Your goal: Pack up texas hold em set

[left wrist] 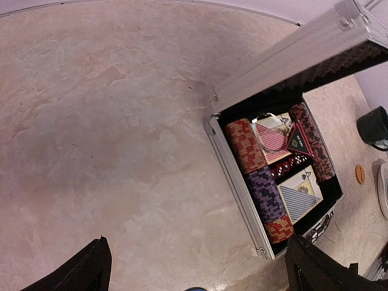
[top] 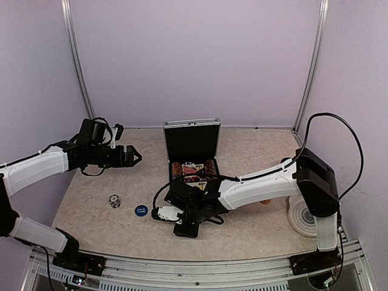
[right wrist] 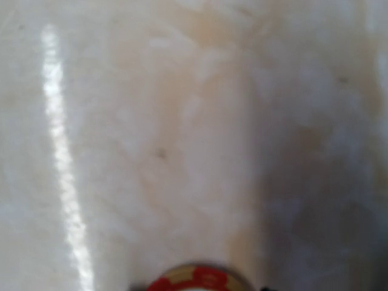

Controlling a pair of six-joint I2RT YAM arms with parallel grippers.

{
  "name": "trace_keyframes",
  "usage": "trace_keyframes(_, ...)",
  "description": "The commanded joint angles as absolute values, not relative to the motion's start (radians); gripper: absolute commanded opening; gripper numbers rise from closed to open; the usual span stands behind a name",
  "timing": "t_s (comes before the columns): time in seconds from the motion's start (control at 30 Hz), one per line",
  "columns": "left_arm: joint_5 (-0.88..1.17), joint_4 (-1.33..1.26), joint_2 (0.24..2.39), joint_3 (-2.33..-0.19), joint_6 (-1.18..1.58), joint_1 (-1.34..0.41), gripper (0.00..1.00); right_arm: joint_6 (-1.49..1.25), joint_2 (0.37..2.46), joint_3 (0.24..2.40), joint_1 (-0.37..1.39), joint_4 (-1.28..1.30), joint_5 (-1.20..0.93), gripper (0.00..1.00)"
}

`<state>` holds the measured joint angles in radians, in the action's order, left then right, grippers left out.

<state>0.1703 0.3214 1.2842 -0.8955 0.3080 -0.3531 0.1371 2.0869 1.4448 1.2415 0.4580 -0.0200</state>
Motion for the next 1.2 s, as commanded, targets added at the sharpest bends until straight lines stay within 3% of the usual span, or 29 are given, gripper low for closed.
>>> trace_keyframes(0.0,0.266,0.3,1.285,-0.894,0.254,-0.4,0.99,0.157,1.997,1.449,1.244,0.462,0.05,0.45)
trace_keyframes(0.27,0.468,0.296,1.337,-0.902,0.226,-0.432,0.99,0.173,1.887,1.414,1.24,0.426,0.138,0.45)
trace_keyframes(0.63,0.7,0.269,1.406,-0.901,0.217,-0.49,0.89,0.194,1.783,1.389,1.225,0.376,0.227,0.46)
trace_keyframes(1.17,0.545,0.303,1.402,-0.907,0.231,-0.459,0.91,0.037,1.937,1.39,1.181,0.416,0.055,0.67)
